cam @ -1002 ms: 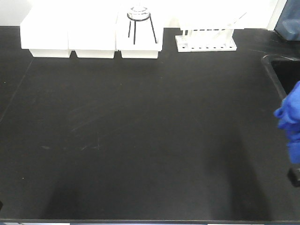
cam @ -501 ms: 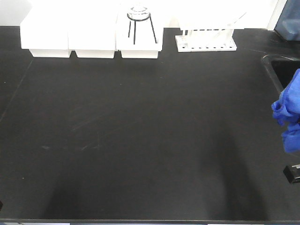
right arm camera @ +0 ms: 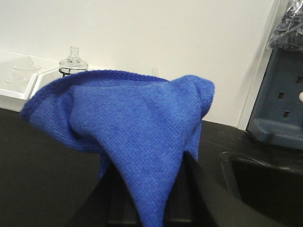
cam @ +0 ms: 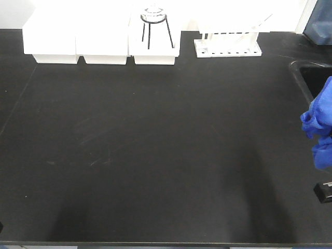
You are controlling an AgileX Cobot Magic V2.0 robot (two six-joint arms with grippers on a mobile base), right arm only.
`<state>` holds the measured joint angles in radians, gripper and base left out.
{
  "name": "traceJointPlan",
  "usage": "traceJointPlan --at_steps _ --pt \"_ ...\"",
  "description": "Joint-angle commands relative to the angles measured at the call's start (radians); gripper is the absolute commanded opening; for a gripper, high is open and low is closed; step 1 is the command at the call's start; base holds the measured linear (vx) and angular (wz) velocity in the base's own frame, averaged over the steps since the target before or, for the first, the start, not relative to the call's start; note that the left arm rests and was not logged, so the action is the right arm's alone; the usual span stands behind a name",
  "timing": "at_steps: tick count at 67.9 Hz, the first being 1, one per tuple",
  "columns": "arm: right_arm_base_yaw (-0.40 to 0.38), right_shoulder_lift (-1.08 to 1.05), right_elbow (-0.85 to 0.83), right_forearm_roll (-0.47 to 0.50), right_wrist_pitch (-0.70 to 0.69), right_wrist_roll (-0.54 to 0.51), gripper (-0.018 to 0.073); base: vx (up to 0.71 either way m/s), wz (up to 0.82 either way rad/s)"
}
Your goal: Wipe right workspace with blue cloth
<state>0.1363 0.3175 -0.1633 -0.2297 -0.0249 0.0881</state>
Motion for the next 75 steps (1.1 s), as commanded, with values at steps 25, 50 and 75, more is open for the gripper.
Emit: traceJointPlan --at_steps 25,50,75 --pt "-0.004 0.012 -0.031 -0.005 -0.09 -0.006 -0.0008 -0.07 0.02" --pt "-0.004 0.012 -0.031 -0.005 -0.09 -0.006 -0.0008 -0.24 -0.02" --pt "-0.004 0.012 -0.031 -0.005 -0.09 -0.006 -0.0008 -0.27 -0.29"
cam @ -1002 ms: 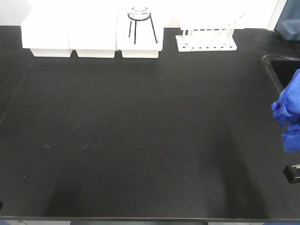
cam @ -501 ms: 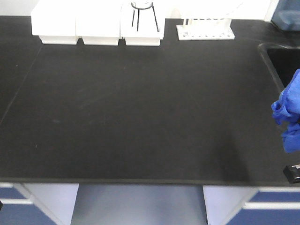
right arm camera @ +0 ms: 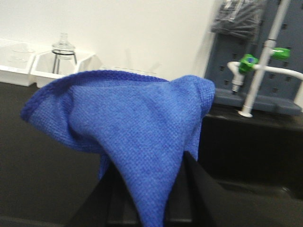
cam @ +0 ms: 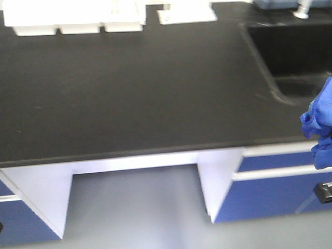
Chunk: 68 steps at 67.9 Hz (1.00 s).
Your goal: Wipe right workspace with blue cloth
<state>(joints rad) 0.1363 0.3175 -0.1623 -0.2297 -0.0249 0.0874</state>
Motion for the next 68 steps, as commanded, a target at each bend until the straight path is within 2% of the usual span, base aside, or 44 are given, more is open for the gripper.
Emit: traceJointPlan --at_steps 1,35,68 --pt "-0.004 0.012 -0.032 -0.005 -0.09 -0.005 -0.0008 -0.28 -0.43" --pt "-0.004 0.012 -0.032 -0.005 -0.09 -0.005 -0.0008 -0.28 -0.51" --pt "-0.004 0.012 -0.032 -0.005 -0.09 -0.005 -0.0008 -0.24 -0.71"
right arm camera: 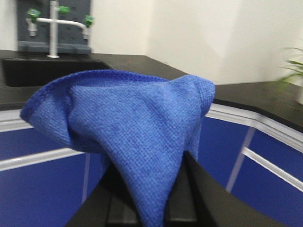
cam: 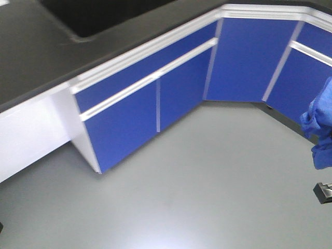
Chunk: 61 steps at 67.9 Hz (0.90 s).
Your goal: Wipe right workspace with blue cloth
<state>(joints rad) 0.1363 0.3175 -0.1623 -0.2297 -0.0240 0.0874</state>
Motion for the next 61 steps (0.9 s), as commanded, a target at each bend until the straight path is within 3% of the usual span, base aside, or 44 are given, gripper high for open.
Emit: traceJointPlan --at_steps 1,36,61 --pt "-0.004 0.012 -0.032 -0.005 -0.091 -0.005 -0.0008 -0.2 -0.78" --pt "-0.004 0.012 -0.032 -0.005 -0.091 -0.005 -0.0008 -0.15 -0.78" --pt "-0.004 0.012 -0.032 -0.005 -0.091 -0.005 -0.0008 0.01 -0.53"
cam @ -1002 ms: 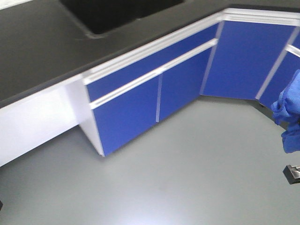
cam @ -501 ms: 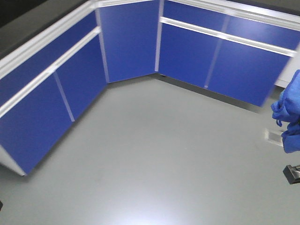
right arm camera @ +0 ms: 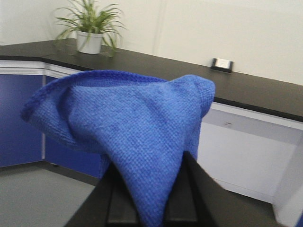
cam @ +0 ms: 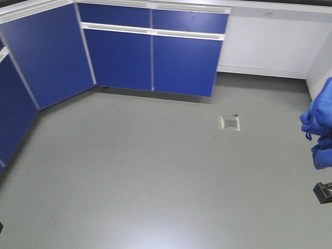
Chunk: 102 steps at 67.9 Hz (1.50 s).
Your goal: Wipe right workspace with blue cloth
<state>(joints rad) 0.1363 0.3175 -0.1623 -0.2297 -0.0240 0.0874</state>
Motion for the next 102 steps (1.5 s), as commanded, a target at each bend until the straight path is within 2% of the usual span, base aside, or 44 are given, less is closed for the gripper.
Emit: traceJointPlan --at_steps 1,73,102 --pt "-0.004 0.012 -0.032 -0.005 -0.091 -0.005 -0.0008 0.1 -0.42" --pt "-0.004 0.012 -0.032 -0.005 -0.091 -0.005 -0.0008 0.19 -0.61" --pt "-0.004 0.012 -0.032 -0.005 -0.091 -0.005 -0.0008 0.35 -0.2"
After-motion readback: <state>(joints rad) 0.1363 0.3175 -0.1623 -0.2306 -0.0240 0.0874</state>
